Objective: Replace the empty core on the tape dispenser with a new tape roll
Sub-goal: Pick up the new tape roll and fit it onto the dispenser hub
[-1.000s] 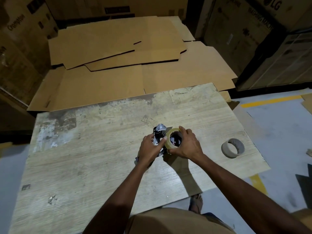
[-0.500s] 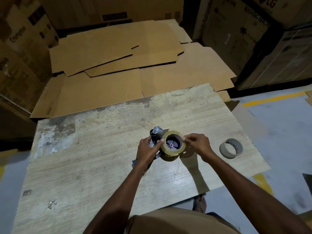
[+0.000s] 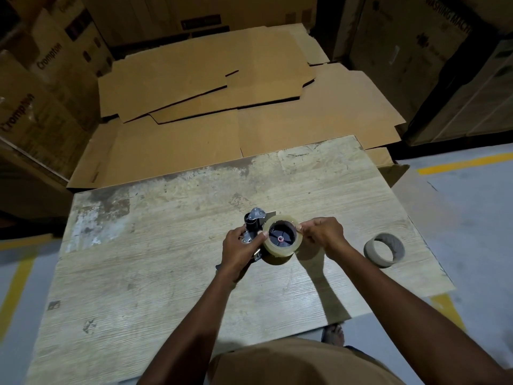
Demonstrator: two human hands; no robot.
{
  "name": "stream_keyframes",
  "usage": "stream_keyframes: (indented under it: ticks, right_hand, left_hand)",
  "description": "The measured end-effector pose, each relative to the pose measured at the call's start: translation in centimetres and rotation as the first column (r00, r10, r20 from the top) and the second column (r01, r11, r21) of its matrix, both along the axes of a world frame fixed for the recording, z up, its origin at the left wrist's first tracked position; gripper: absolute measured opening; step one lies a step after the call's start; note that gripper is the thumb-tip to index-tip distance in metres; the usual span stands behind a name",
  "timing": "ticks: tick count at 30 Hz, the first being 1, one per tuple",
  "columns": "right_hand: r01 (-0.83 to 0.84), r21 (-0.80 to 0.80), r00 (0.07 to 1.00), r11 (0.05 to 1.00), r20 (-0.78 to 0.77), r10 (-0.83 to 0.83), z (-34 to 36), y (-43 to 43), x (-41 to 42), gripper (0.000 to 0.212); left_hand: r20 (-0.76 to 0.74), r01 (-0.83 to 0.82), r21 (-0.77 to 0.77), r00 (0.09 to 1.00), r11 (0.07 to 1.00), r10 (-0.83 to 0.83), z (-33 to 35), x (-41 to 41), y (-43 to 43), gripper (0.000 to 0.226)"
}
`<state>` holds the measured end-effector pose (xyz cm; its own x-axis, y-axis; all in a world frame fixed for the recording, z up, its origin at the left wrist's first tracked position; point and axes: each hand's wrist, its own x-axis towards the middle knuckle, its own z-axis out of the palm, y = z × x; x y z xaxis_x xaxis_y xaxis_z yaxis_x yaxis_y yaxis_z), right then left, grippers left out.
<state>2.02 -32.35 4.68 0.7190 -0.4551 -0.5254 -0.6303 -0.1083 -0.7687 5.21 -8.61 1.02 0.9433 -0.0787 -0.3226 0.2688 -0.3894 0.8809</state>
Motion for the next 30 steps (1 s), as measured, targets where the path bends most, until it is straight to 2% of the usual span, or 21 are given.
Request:
stream_keyframes:
  ticks: [7,14,19,24,30]
  right_hand:
    - [-0.007,-0.033,0.995,0.999,-0.098,0.003,0.2,-0.2,1.4,0.002]
    - [-0.068,-0.171,0.994,0.983,-0.096,0.052,-0.8,0.3,2.1,0.007]
    - [-0.082,-0.098,0.995,0.992,-0.064,0.076,-1.2,-0.2,1.5,0.007]
    - [-0.076,-0.014,0.995,0.997,-0.062,0.075,-0.8,-0.5,1.2,0.008]
    - [-0.138,-0.095,0.989,0.986,-0.061,0.132,-1.7,-0.7,1.7,0.012]
  left_hand:
    - [-0.051,-0.079,0.059,0.995,0.995,0.082,-1.2,0.7,-0.3,0.071]
    - [-0.033,-0.078,0.074,0.996,0.994,0.081,-1.5,0.6,-0.3,0.058]
    - [-0.03,-0.098,0.071,0.994,0.993,0.1,-1.9,0.6,-0.3,0.067]
    - [-0.059,-0.103,0.066,0.993,0.992,0.107,-1.7,0.7,-0.6,0.06]
    - [-0.039,-0.103,0.079,0.994,0.992,0.106,-1.7,0.7,-0.7,0.052]
